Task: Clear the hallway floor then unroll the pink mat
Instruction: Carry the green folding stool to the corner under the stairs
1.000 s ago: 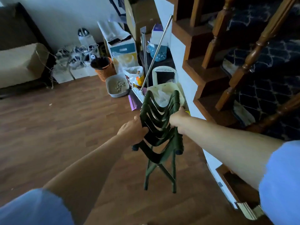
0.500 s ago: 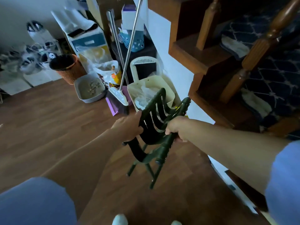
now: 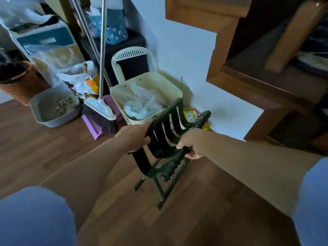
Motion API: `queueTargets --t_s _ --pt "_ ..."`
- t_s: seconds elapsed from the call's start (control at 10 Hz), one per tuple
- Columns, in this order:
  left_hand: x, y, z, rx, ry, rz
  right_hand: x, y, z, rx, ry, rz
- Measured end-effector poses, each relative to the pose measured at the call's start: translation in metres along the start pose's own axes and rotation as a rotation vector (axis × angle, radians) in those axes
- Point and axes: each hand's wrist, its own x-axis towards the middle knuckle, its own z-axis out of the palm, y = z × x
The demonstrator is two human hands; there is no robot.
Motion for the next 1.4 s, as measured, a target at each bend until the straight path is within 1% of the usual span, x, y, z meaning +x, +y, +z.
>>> queueTargets --t_s 0.1,0.3,0.4,0.5,0.6,0.7,0.8,0.9,1.0,1.1,1.2,1.3,1.4 --pt "0.022 -0.018 0.03 -0.027 0.052 0.002 0.032 0.004 0.008 0.019 0.003 -0.008" --pt "0.046 -0.048 0.063 -0.109 0.055 -0.043 0.064 0.008 0.019 0.054 0.066 -0.05" --pt "0.054 -0.06 0.07 -0.105 0.046 -0.075 0.071 0.013 0.021 0.078 0.116 -0.062" --pt "0.059 -0.065 0.071 -0.138 0.013 -0.087 0.074 0.012 0.024 0.101 0.133 -0.078" --pt "0.06 -0.063 0.069 -0.179 -0.001 -0.108 0.071 0.012 0.03 0.12 0.147 -0.055" --pt "0.062 -0.062 0.066 -0.192 0.033 -0.131 0.07 0.01 0.04 0.182 0.145 -0.061" --pt "0.065 -0.063 0.057 -0.239 0.069 -0.138 0.062 -0.002 0.058 0.33 0.141 -0.146" --pt "0.066 -0.068 0.043 -0.4 0.027 -0.12 0.057 -0.019 0.073 0.515 0.098 -0.204" --pt "0.063 -0.07 0.026 -0.592 0.007 -0.08 0.062 -0.046 0.082 0.612 0.06 -0.243" --pt "0.057 -0.069 0.007 -0.614 -0.143 -0.036 0.054 -0.067 0.087 0.81 0.035 -0.232" --pt "0.048 -0.068 -0.005 -0.523 -0.244 0.001 0.039 -0.078 0.088 0.943 -0.034 -0.157" --pt "0.046 -0.065 0.001 -0.432 -0.122 0.026 0.034 -0.075 0.085 0.775 -0.017 -0.187" --pt "0.042 -0.059 0.006 -0.462 -0.046 0.068 0.037 -0.076 0.086 0.674 0.036 -0.208"
